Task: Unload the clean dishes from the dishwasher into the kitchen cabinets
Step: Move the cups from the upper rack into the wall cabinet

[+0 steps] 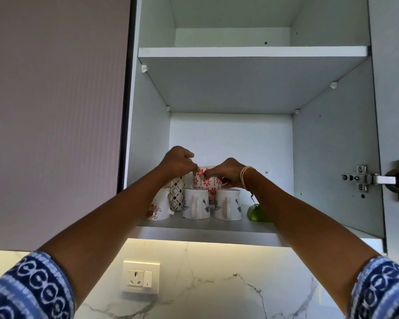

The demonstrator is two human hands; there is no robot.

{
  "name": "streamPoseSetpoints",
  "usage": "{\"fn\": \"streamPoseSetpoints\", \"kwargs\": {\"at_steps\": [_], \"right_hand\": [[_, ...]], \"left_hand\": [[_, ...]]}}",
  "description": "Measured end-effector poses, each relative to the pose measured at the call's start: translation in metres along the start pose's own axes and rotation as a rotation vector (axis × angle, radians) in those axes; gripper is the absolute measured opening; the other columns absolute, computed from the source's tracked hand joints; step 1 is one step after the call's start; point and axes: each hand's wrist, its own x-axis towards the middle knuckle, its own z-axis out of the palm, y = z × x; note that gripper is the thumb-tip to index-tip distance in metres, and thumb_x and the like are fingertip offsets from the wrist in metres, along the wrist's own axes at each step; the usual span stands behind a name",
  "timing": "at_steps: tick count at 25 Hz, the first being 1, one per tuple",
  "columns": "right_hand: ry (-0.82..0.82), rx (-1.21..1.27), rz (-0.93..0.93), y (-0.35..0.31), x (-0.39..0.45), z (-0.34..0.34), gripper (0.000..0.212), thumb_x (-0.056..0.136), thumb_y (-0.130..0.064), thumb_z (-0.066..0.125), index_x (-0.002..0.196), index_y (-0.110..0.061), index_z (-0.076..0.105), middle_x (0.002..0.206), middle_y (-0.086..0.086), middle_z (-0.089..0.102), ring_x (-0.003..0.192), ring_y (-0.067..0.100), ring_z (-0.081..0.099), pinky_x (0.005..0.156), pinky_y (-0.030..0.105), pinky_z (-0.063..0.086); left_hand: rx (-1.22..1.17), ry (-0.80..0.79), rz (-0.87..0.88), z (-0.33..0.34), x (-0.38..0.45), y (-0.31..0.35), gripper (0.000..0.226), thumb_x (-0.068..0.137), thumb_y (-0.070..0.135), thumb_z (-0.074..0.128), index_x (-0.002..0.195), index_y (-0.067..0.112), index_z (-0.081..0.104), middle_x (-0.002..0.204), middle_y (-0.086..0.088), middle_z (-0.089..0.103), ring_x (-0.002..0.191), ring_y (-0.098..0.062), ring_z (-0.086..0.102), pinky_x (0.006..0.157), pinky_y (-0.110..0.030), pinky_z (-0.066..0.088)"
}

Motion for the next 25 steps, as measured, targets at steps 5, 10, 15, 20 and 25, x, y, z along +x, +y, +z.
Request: {"fn": "streamPoseSetpoints", "kwargs": {"at_steps": [5,10,15,20,25], "right_hand": [[-0.026,-0.105,-0.003,0.005,0.003,0.007,0.07,0.039,-0.04,0.085,0.094,0.0,0.069,0.092,0.015,0.073,0.074,0.022,0.065,0.073,0.034,0.055],[-0.088,-0.09,0.041,0.008,0.002,0.005,0.051,0.065,-0.031,0.083,0.103,0.0,0.068,0.091,0.012,0.073,0.071,0.02,0.068,0.067,0.028,0.056],[-0.232,0.133,0.081,0.007,-0.013,-0.001,0.049,0.077,-0.032,0.076,0.114,-0.003,0.064,0.1,0.013,0.071,0.084,0.023,0.069,0.069,0.031,0.057],[0.124,-0.067,0.017,0.01,-0.038,-0.012,0.057,0.09,-0.053,0.053,0.121,-0.006,0.056,0.118,0.017,0.058,0.115,0.032,0.055,0.092,0.038,0.041],[0.303,-0.543,-0.166,0.016,-0.098,-0.015,0.057,0.099,-0.049,0.035,0.135,-0.007,0.048,0.142,0.014,0.049,0.131,0.033,0.044,0.107,0.038,0.034]], "left_hand": [[0.171,0.028,-0.027,-0.013,-0.004,-0.011,0.021,0.08,0.004,0.065,0.101,0.006,0.069,0.1,-0.007,0.065,0.101,-0.022,0.06,0.08,-0.025,0.046],[0.339,-0.114,-0.029,-0.011,-0.01,-0.015,0.03,0.087,0.003,0.06,0.115,0.003,0.068,0.12,-0.013,0.066,0.111,-0.026,0.061,0.09,-0.029,0.047],[0.401,-0.13,0.018,-0.02,-0.022,-0.012,0.035,0.092,0.015,0.057,0.126,0.006,0.06,0.135,-0.012,0.057,0.127,-0.025,0.051,0.104,-0.03,0.038],[0.464,-0.151,0.083,-0.023,-0.055,-0.003,0.042,0.093,0.031,0.054,0.129,0.011,0.058,0.137,-0.01,0.055,0.123,-0.026,0.052,0.103,-0.038,0.043],[0.662,-0.099,0.226,-0.02,-0.102,0.0,0.046,0.097,0.04,0.042,0.132,0.012,0.054,0.138,-0.01,0.054,0.127,-0.029,0.049,0.11,-0.046,0.032]]}}
